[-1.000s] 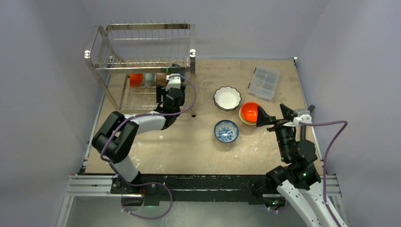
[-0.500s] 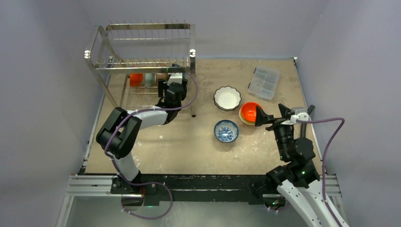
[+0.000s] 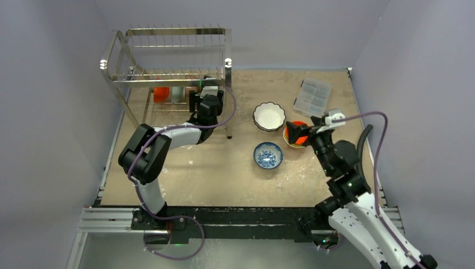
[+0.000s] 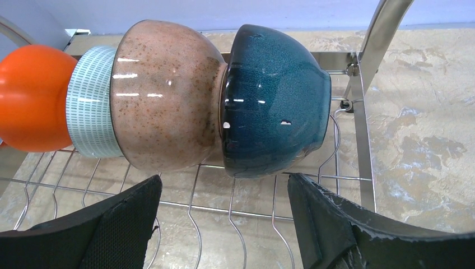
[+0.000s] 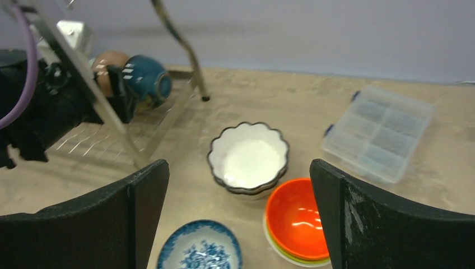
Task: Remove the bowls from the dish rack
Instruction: Pick up the bowl from the dish rack.
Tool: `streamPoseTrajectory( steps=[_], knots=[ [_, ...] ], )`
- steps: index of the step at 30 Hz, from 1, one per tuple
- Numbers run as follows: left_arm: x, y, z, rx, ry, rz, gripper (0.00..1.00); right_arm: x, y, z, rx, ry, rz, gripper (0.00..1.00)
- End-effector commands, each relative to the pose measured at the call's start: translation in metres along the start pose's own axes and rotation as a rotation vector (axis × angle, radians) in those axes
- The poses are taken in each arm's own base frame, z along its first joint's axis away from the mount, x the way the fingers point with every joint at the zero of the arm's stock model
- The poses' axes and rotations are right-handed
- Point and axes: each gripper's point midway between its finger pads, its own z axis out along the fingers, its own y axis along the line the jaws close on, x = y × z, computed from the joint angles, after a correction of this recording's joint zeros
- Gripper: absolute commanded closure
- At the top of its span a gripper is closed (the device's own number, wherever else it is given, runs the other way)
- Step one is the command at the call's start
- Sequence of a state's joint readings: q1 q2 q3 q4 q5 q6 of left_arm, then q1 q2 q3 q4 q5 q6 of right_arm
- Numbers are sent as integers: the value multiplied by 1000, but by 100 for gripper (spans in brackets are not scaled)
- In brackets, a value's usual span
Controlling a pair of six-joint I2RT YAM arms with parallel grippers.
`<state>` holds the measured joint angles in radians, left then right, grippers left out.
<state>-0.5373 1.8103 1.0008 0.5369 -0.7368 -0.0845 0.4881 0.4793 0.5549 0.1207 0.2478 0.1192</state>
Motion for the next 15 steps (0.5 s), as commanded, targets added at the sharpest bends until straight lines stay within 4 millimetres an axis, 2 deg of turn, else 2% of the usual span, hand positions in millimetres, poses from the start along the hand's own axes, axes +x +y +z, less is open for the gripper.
streamPoseTrajectory(
  steps=[1, 3, 6, 12, 15],
  knots=[
    [-25, 2, 2, -12, -47, -51, 18, 0, 54, 24, -233, 60, 101, 1],
    [-27, 0, 2, -5, -46, -49, 18, 14, 66, 39, -285, 91, 131, 2],
    [-28, -2, 4, -2, -40, -44, 18, 25, 75, 54, -327, 44, 146, 2],
    [-27, -2, 4, -1, -27, -35, 18, 31, 85, 75, -347, -139, 121, 6],
    [-28, 1, 3, -13, -28, -26, 17, 34, 105, 85, -351, -186, 90, 7]
  ],
)
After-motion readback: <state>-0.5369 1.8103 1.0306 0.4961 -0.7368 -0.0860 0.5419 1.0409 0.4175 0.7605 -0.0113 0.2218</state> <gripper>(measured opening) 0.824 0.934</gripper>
